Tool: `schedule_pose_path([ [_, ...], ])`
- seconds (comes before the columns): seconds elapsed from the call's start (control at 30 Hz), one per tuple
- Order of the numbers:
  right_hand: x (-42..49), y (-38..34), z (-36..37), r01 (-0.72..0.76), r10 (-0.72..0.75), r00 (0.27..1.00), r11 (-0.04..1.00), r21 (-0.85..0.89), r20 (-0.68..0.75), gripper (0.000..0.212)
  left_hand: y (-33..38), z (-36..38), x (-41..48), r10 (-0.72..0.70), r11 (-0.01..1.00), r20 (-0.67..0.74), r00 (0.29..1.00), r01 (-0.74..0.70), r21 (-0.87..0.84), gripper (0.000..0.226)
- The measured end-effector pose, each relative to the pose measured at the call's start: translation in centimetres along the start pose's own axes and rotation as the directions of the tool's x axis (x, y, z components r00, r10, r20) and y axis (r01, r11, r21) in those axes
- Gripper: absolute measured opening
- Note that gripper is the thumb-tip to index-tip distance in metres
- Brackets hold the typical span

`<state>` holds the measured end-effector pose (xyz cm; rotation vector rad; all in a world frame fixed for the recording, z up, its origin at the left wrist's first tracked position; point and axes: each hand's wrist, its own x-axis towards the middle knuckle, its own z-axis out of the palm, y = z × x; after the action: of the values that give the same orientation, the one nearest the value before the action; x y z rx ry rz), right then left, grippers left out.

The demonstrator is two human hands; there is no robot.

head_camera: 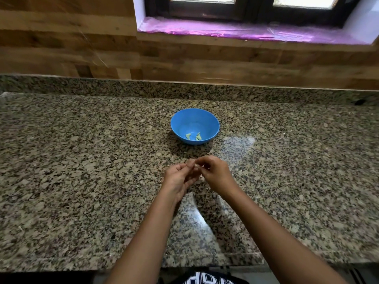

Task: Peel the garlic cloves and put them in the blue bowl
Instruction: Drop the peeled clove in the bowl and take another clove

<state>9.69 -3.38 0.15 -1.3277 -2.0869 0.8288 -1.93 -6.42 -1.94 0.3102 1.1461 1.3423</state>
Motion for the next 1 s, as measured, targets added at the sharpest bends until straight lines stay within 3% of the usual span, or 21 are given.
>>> schedule_pose_path([
  [0.17,-0.4,0.1,-1.7,0.007,-0.008,1.0,0.997,-0.079,-0.008,0.018,-0.2,1.1,0.0,-0.012,0.984,0.059,0.998,0.002,0.18,0.015],
  [0.27,-0.2,0.6,-2.7,-0.073,0.071,0.997,0.991,-0.114,-0.02,0.015,-0.3,1.3,0.2,0.086,0.926,0.136,0.987,-0.13,0.356,0.017],
  [0.3,-0.1,0.9,-3.0,-0.111,0.109,0.994,0.988,-0.109,-0.018,0.014,-0.6,1.0,0.4,0.169,0.843,0.15,0.974,-0.222,0.49,0.019],
  [0.33,-0.2,1.2,-3.2,-0.146,0.147,0.989,0.983,-0.115,-0.004,0.015,-0.9,0.6,0.7,0.274,0.673,0.184,0.944,-0.325,0.665,0.022],
  [0.4,-0.5,1.9,-3.2,-0.197,0.211,0.975,0.964,-0.177,0.068,0.014,-2.2,-0.4,1.2,0.396,0.2,0.322,0.86,-0.423,0.884,0.03],
  [0.43,-0.7,2.2,-2.9,-0.212,0.242,0.963,0.952,-0.223,0.117,0.012,-2.8,-0.8,1.3,0.388,0.026,0.375,0.842,-0.417,0.908,0.036],
  [0.5,-0.9,2.5,-2.3,-0.214,0.281,0.941,0.927,-0.31,0.19,0.011,-4.1,-1.3,1.5,0.299,-0.176,0.432,0.851,-0.396,0.901,0.046],
  [0.57,-0.4,2.5,-2.0,-0.203,0.296,0.929,0.909,-0.364,0.221,0.011,-5.0,-1.7,1.5,0.232,-0.313,0.465,0.854,-0.387,0.867,0.052],
  [0.67,0.5,2.3,-2.2,-0.158,0.295,0.922,0.877,-0.453,0.249,0.009,-5.3,-1.7,1.4,0.203,-0.386,0.486,0.85,-0.387,0.837,0.054],
  [0.9,-0.2,2.2,-1.5,0.203,0.074,0.92,0.751,-0.629,0.386,0.019,-5.3,-1.6,1.4,0.185,-0.387,0.476,0.859,-0.382,0.839,0.053],
  [1.0,-0.5,2.2,-1.2,0.22,0.024,0.935,0.741,-0.634,0.353,0.023,-5.2,-1.6,1.4,0.188,-0.379,0.472,0.861,-0.38,0.844,0.052],
])
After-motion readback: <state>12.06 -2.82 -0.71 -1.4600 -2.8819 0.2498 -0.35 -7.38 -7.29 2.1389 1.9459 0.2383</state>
